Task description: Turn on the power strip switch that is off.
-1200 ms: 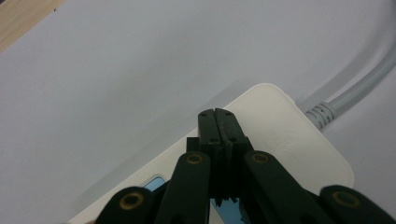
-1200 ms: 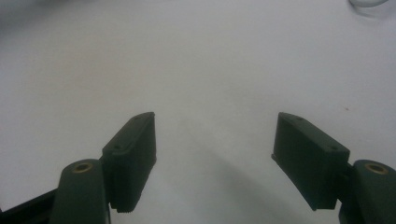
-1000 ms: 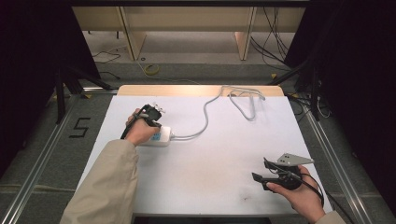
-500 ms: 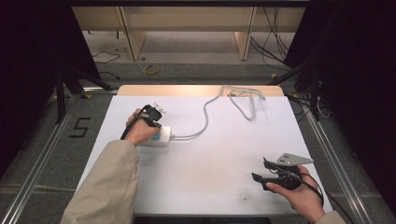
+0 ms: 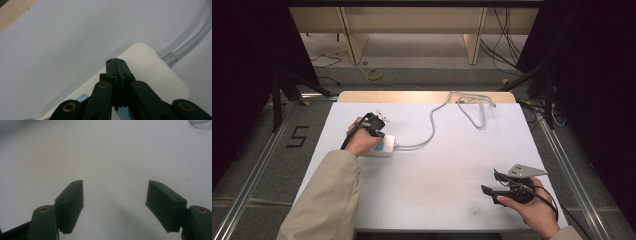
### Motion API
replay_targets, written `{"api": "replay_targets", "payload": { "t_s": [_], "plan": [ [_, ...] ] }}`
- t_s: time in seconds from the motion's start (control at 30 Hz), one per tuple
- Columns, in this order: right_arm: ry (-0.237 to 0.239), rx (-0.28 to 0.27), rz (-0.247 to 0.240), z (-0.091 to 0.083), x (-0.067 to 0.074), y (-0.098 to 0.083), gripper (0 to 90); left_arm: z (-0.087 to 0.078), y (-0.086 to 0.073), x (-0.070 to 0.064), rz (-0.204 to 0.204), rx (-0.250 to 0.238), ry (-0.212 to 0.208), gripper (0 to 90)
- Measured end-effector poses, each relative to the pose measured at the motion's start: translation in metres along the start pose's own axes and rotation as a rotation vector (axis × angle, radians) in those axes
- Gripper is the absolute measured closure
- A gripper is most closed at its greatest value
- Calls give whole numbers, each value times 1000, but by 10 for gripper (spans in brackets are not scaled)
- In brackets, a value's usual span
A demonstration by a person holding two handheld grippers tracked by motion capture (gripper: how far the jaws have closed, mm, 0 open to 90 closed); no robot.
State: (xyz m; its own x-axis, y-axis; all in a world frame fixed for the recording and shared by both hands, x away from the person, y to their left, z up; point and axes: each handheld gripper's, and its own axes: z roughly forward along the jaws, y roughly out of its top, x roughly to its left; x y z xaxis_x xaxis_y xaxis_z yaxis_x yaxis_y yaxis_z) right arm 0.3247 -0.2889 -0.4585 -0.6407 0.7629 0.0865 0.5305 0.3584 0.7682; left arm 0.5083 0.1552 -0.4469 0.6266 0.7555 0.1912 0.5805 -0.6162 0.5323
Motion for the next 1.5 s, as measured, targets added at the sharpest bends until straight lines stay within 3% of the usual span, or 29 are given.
{"api": "replay_targets", "payload": {
  "t_s": [0.3,0.43,0.53,0.6,0.67,0.73,0.9,1.03,1.27,1.5],
  "plan": [
    [1,-2,0,0,0,0,304,-9,0,3,-35,-40,6,829],
    [-2,-3,0,0,0,0,304,-14,-1,5,-66,-67,-27,775],
    [-1,-5,1,0,0,0,303,-18,-2,7,-75,-94,-25,721],
    [-1,-4,2,0,0,0,304,-19,-3,7,-63,-123,-34,656],
    [-1,-4,3,0,0,0,303,-19,-5,6,-7,-136,-27,552],
    [-1,-4,4,0,0,0,303,-21,-6,6,4,-139,-26,492],
    [-2,-2,3,0,0,0,304,-27,-8,7,-56,-192,-76,384],
    [-1,-4,2,0,0,0,303,-29,-11,4,-58,-217,-105,276],
    [0,-3,3,0,0,0,302,-36,-15,-3,-63,-239,-119,241],
    [-1,-3,2,0,0,0,302,-45,-20,-15,-34,-255,-134,232]
  ]
}}
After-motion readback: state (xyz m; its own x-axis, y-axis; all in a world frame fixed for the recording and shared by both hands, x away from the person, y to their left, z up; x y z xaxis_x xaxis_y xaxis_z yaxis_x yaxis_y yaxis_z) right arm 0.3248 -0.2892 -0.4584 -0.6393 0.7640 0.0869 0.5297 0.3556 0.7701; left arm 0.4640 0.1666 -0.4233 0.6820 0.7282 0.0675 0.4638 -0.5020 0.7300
